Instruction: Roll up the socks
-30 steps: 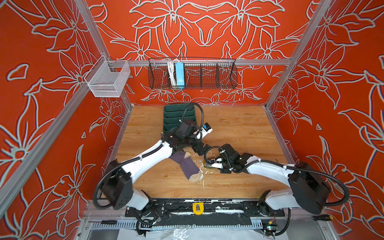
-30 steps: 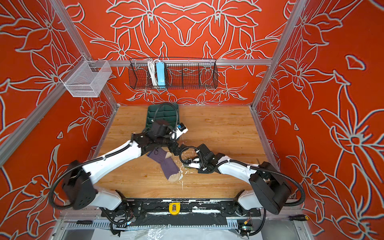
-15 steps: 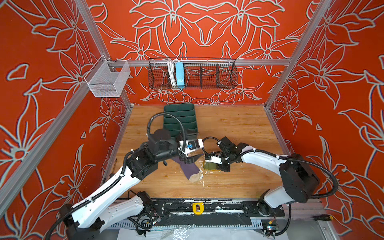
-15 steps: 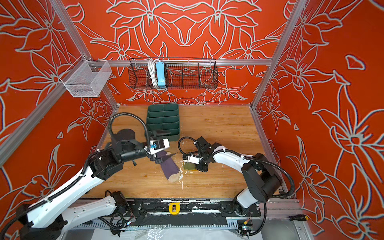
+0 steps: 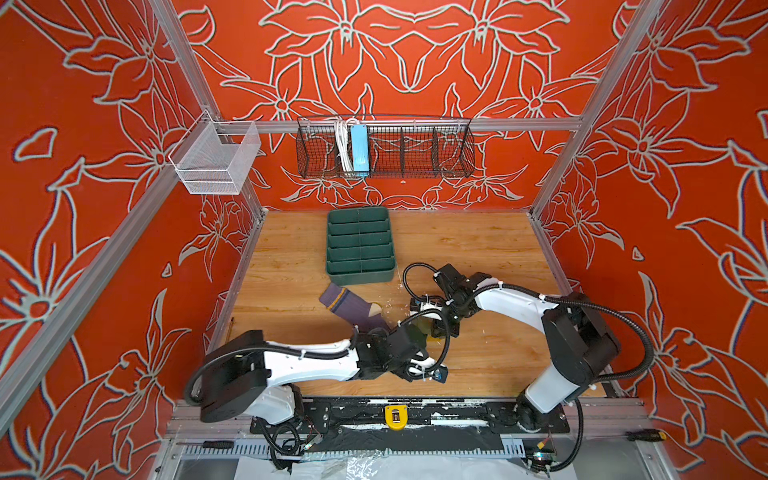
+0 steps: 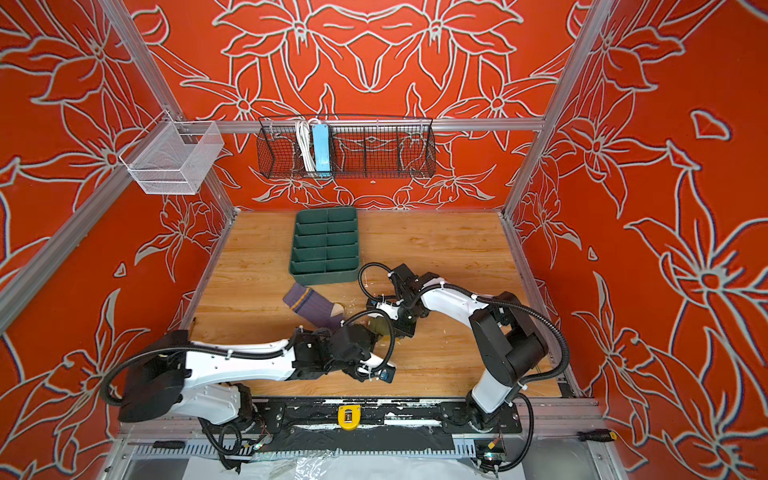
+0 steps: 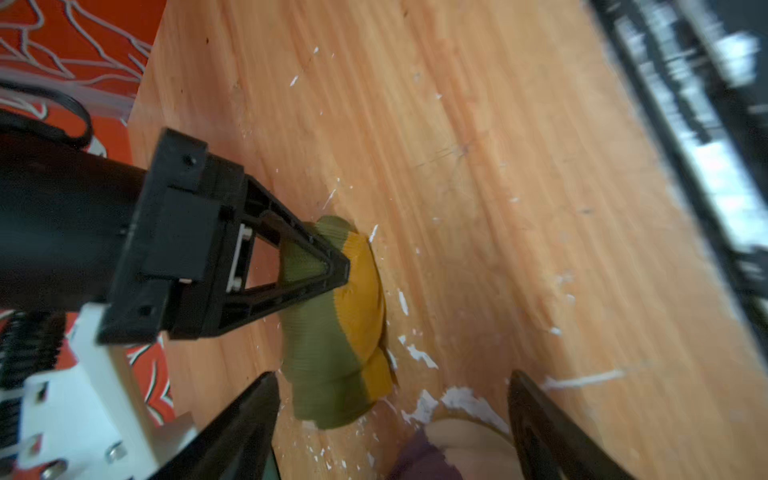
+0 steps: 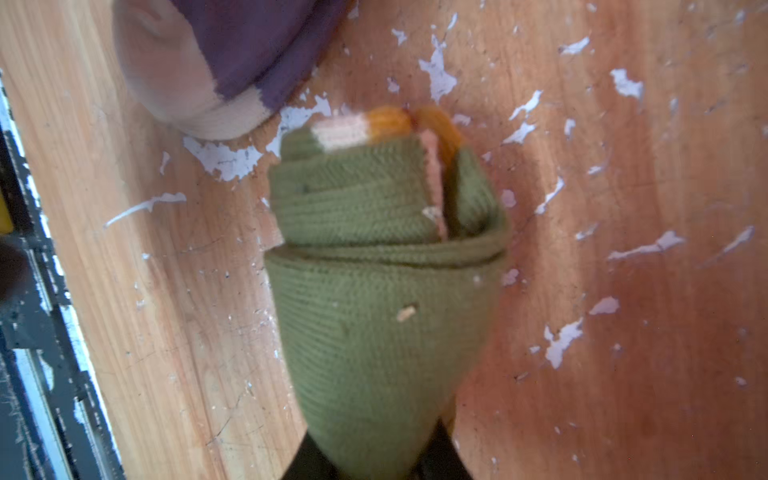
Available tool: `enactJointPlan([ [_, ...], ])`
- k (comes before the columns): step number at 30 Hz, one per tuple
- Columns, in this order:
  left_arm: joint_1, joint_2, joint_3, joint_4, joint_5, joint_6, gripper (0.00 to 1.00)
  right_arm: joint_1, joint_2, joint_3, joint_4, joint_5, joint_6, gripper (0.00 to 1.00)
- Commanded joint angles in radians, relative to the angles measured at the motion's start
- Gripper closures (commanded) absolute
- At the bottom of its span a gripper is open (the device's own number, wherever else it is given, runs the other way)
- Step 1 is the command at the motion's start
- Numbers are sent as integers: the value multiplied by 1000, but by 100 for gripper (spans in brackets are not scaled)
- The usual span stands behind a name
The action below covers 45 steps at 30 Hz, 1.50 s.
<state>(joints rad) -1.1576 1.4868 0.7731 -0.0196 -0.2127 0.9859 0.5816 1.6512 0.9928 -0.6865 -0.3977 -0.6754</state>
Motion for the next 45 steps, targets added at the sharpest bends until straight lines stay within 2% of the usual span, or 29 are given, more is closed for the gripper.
enactJointPlan([
  [1,10,101,57,176,-188,-39,16,1,21,-14,-94,-40,7,100],
  [4,35,198,99,173,-257,-68,18,1,22,-10,-101,-51,7,100],
  [7,64,251,113,186,-276,-96,19,1,21,-11,-105,-62,8,100],
  [11,102,284,130,143,-240,-139,21,1,10,-12,-109,-64,8,100],
  [14,111,321,127,125,-234,-121,23,1,-2,-13,-111,-68,10,100],
  [17,111,341,129,98,-207,-130,28,1,-15,-19,-107,-65,7,100],
  [21,111,353,149,62,-152,-159,46,3,-21,-21,-91,-79,5,100],
  [29,111,369,193,2,-67,-184,99,6,-13,-2,-105,-73,11,100],
  [34,110,348,216,-72,-11,-209,100,6,-89,-36,-23,14,32,100],
  [35,111,333,218,-91,11,-215,100,4,-118,-48,2,47,48,95],
  [36,110,312,214,-98,25,-215,100,5,-148,-59,16,72,44,76],
  [37,110,293,210,-103,36,-215,100,4,-179,-72,30,100,43,61],
  [38,111,268,203,-104,45,-212,100,4,-222,-91,42,132,48,55],
  [41,111,210,174,-88,52,-199,100,4,-374,-149,38,199,35,38],
  [45,122,180,147,-67,41,-143,100,-3,-620,-253,71,344,27,31],
])
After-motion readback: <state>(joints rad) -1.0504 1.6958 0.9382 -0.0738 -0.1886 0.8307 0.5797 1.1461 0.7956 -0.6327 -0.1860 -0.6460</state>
